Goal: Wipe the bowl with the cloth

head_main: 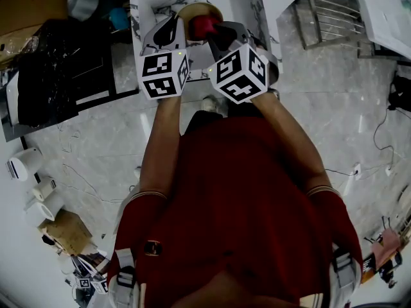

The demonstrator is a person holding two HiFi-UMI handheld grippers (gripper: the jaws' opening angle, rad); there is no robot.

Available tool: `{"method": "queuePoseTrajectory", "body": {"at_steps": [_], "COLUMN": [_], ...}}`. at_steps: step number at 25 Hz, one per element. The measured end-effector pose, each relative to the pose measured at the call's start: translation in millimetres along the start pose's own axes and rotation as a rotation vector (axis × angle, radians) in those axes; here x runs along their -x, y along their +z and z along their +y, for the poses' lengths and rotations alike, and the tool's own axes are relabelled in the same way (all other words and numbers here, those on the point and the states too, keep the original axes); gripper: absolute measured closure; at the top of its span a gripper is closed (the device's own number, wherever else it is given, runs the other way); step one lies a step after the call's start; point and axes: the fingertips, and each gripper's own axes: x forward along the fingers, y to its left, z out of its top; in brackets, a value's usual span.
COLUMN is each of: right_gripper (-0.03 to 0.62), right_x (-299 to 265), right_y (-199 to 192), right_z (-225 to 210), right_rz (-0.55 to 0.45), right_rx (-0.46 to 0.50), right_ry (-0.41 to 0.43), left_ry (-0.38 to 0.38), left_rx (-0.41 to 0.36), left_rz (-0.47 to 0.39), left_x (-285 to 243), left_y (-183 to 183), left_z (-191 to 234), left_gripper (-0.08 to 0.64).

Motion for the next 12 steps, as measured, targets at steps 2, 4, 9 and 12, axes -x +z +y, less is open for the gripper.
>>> {"method": "queuePoseTrajectory", "body": {"at_steps": [2, 4, 9, 12], "right_gripper": [0.526, 0.526, 0.526, 0.526], "right_x": [-1.6, -2.4, -5.5, -4.9], "right_y": [-2.6, -3.3, 1.5, 7.9], "right_z": [8.0, 15.8, 25.6, 24.4], "right_rz": [0.01, 0.012, -0.013, -0.044], "right_rx": [0.011, 0.014, -0.011, -0.036], "right_ry": [0.022, 0.045, 0.093, 0.104], "left_ry": [0.001, -0.001, -0.018, -0.035], "left_rx": [0.001, 0.003, 0.013, 0.015], "left_rz": [-0.001, -0.003, -0.006, -0.005], "left_x": [0.8, 1.9, 1.1, 1.4], "left_y": [-0.1, -0.1, 1.3, 1.1], "left_z": [-0.2, -1.3, -5.0, -9.3], "left_gripper": [0.54, 0.54, 0.54, 0.54]}}
